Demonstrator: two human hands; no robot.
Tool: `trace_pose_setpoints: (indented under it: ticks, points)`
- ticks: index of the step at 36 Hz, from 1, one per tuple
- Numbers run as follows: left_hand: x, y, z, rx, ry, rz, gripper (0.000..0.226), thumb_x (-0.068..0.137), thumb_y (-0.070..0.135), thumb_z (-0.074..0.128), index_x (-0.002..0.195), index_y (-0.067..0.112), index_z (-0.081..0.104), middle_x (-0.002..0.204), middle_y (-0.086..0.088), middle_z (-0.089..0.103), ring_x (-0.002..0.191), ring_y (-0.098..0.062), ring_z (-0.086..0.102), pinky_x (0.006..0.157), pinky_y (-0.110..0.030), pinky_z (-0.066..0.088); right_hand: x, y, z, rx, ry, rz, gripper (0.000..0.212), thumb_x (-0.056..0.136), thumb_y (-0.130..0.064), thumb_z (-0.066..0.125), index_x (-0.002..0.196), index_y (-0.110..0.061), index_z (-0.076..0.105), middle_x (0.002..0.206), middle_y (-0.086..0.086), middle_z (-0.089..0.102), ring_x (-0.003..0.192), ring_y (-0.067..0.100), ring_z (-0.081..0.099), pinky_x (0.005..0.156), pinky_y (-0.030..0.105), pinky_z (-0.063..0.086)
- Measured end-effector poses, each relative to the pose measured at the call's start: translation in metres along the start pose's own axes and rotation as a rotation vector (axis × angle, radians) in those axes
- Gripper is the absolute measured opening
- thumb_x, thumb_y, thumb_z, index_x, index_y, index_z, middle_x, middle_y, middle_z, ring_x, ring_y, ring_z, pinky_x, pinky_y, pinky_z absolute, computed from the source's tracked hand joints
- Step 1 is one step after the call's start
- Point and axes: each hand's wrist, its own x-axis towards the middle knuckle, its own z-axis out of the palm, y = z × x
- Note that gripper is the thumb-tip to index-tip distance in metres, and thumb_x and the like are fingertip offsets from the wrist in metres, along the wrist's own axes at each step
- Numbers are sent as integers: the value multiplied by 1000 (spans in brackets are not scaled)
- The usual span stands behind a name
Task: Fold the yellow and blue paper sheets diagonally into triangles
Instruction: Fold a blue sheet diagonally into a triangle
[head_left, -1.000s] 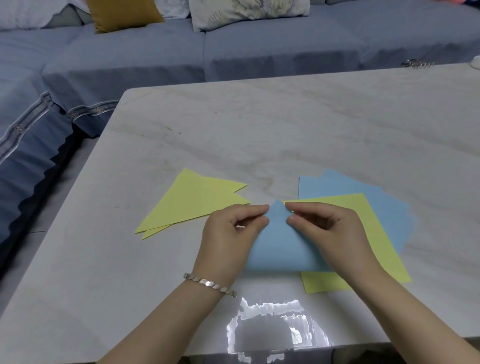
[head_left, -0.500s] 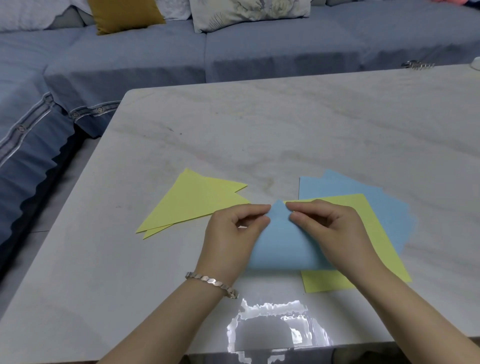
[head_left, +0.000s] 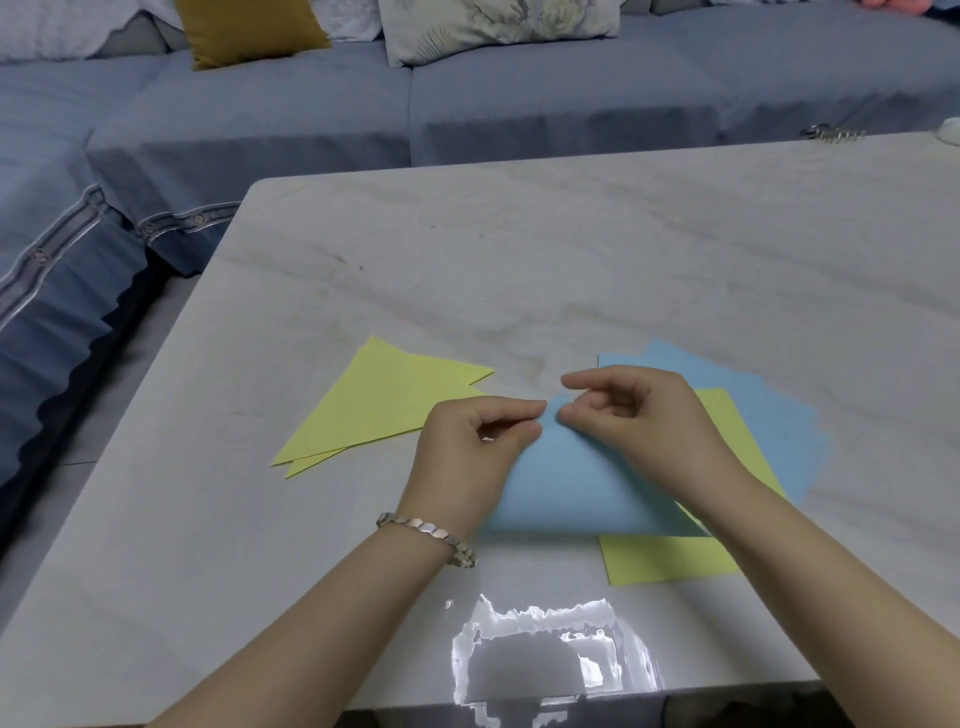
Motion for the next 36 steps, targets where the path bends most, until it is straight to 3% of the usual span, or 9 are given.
trace_pose_setpoints:
  ticks: [4, 7, 10, 13, 15, 19, 23, 29, 36]
  points:
    - [17, -3, -3, 101, -37, 19, 16, 80, 1, 64, 92, 8, 72, 73, 15, 61, 60, 14, 55, 60, 2, 39, 22, 3, 3, -104, -69, 14, 7, 77, -14, 70, 75, -20, 72, 67, -10, 69, 59, -2, 59, 57, 9, 44]
    - [33, -14, -2, 216, -45, -10, 18, 80, 5, 64, 96, 9, 71, 81, 5, 63, 71, 0, 56, 61, 4, 38, 41, 16, 9, -134, -104, 59, 15, 77, -12, 69, 67, -23, 70, 52, -16, 63, 49, -6, 53, 56, 13, 44]
    - [44, -28, 0, 361, -90, -21, 27, 80, 6, 64, 107, 9, 66, 89, -2, 61, 78, -12, 55, 64, 1, 35, 55, 31, 17, -207, -112, 76, 14, 77, -14, 68, 66, -23, 70, 62, -11, 65, 53, -5, 54, 56, 13, 41]
    - [43, -41, 1, 583, -151, 44, 37, 83, 12, 59, 120, 11, 56, 117, -9, 57, 106, -21, 54, 89, -18, 36, 63, 43, 23, -278, -98, 71, 7, 78, -15, 66, 73, -18, 71, 74, -2, 68, 66, 4, 56, 57, 9, 40]
    - [33, -47, 3, 722, -147, 198, 33, 86, 16, 53, 117, 8, 59, 128, -13, 54, 117, -25, 52, 97, -25, 37, 65, 50, 26, -296, -74, 62, 7, 79, -15, 66, 76, -16, 71, 76, -1, 68, 67, 4, 56, 55, 5, 37]
    - [10, -67, 18, 969, -275, 453, 40, 87, 29, 32, 104, 17, 67, 117, -4, 66, 106, -17, 63, 86, -30, 51, 63, 63, 30, -294, -16, 55, 9, 80, -16, 65, 75, -15, 72, 76, -3, 68, 68, 2, 57, 57, 3, 38]
    - [-5, -82, 20, 1104, -450, 393, 67, 96, 36, -2, 115, 24, 61, 122, 9, 63, 113, -8, 58, 87, -34, 52, 58, 71, 32, -339, 37, 3, 11, 83, -16, 62, 82, -12, 72, 82, -3, 67, 77, 8, 57, 64, 10, 39]
    - [-18, -97, 9, 1187, -541, 406, 58, 95, 41, -1, 127, 25, 45, 133, 10, 53, 123, -13, 50, 98, -38, 44, 48, 80, 38, -401, 85, -94, 12, 86, -16, 58, 86, -13, 70, 85, 5, 63, 84, 16, 52, 75, 28, 40]
    - [-31, -103, -16, 1234, -504, 451, 50, 96, 40, 7, 129, 29, 43, 135, 16, 50, 125, -9, 47, 93, -44, 47, 46, 83, 40, -399, 104, -112, 12, 86, -16, 58, 86, -13, 70, 86, 7, 64, 88, 16, 50, 77, 28, 39]
